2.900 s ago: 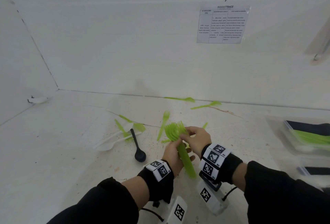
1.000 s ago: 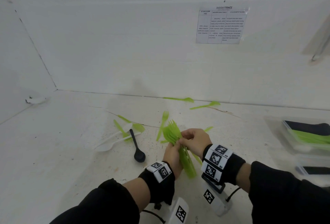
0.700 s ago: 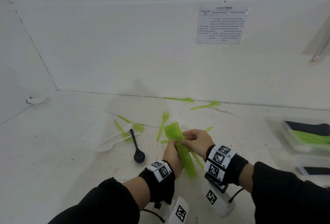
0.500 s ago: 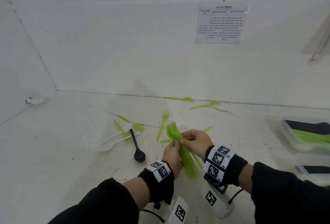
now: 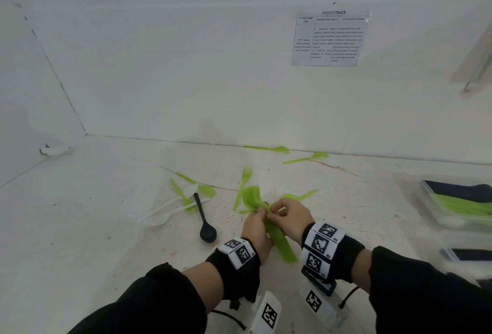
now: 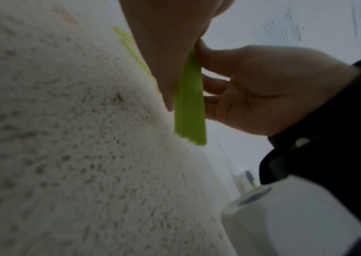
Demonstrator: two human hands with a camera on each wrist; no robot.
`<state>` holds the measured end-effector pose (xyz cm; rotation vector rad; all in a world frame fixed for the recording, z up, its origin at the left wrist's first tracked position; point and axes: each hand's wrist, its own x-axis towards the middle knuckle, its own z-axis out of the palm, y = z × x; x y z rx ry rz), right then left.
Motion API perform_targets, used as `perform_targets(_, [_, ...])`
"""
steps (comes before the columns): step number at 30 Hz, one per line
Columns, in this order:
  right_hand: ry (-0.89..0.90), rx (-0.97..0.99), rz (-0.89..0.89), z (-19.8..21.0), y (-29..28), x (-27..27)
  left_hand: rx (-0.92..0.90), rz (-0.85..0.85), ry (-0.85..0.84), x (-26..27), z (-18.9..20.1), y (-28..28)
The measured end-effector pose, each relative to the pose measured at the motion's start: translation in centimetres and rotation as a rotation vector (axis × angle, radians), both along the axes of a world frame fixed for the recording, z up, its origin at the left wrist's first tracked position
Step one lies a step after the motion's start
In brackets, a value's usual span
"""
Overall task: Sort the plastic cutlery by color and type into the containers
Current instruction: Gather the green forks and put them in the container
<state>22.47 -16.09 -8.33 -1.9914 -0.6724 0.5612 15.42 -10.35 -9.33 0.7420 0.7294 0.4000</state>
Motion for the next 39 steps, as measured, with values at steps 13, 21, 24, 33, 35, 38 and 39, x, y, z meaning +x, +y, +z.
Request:
perform_targets(13, [0.174,0.072,0.172,0.7,0.7,0.3,0.040,-0.094,-0.008,-1.4,1.1,1.6])
perform_targets(21, [-0.280,-0.282,0.185,2.5,0.5,6.7,0.036,0.113,0.069,-0.3,2.1,2.3])
perform_targets(24, [-0.441,-0.539,0.382,1.5,0.9,8.9,-0.012,0.142,0.084,-0.5,2.4,2.9])
perform_targets(33, [-0.747,-0.783,0.738,1.2,3.3,9.6,-0.069,0.183,0.121,-0.6,2.6,3.2])
perform_targets(35, [-0.790,-0.802,0.773,1.3,3.4,9.8,-0.061,0.195,0.135,-0.6,2.5,3.3])
perform_targets(38, [-0.800,-0.843,0.849,1.5,3.5,10.2,-0.061,0.225,0.137,-0.7,2.5,3.5])
perform_targets(39, [-0.794,-0.844,0.858,1.5,3.5,10.4,-0.062,0.233,0.138,-0.7,2.5,3.6])
